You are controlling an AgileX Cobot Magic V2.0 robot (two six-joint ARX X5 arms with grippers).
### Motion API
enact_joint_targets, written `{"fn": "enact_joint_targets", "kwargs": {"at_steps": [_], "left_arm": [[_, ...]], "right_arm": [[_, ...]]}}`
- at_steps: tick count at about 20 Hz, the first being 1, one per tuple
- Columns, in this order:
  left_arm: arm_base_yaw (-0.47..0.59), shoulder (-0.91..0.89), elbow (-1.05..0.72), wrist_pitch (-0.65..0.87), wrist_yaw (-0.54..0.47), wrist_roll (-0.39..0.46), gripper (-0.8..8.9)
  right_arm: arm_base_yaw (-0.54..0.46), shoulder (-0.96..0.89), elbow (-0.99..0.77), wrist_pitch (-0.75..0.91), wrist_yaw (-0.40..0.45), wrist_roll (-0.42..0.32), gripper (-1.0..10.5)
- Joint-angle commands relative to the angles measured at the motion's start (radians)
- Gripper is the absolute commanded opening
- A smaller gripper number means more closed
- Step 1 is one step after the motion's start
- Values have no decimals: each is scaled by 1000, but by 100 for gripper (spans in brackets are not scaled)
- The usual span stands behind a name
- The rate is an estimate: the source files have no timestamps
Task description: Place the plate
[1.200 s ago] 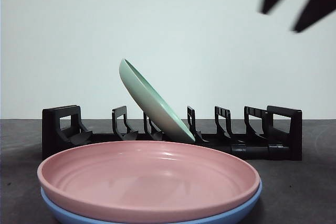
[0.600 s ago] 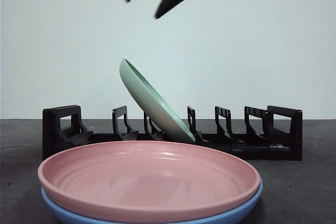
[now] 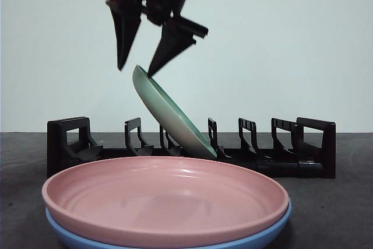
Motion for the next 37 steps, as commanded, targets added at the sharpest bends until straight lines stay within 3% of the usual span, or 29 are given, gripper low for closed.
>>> {"fn": "enact_joint_targets", "kwargs": {"at_steps": [1,9,13,18,25,31,37], "left_arm": [[-1,5,21,10,-6,0,344],[-1,5,21,14,-11,0,344],[-1,5,21,29,-11,0,344],[-1,5,21,42,-11,0,344],[-1,6,21,65,-11,0,344],[-1,5,21,64,-11,-21,344],[-1,5,21,64,-11,-22,344]], "right_arm": [[0,44,26,16,1,-22,246],[8,78,28,19,-7,-29,17],[13,78,93,-42,-8,-35,17],[36,77,302,-223,-30,-85,17],[158,51,475,-404,-32,-164,17],[301,-89,329,-289,-19,-164,17],[381,-378,-163,16,75,-163,17]]}}
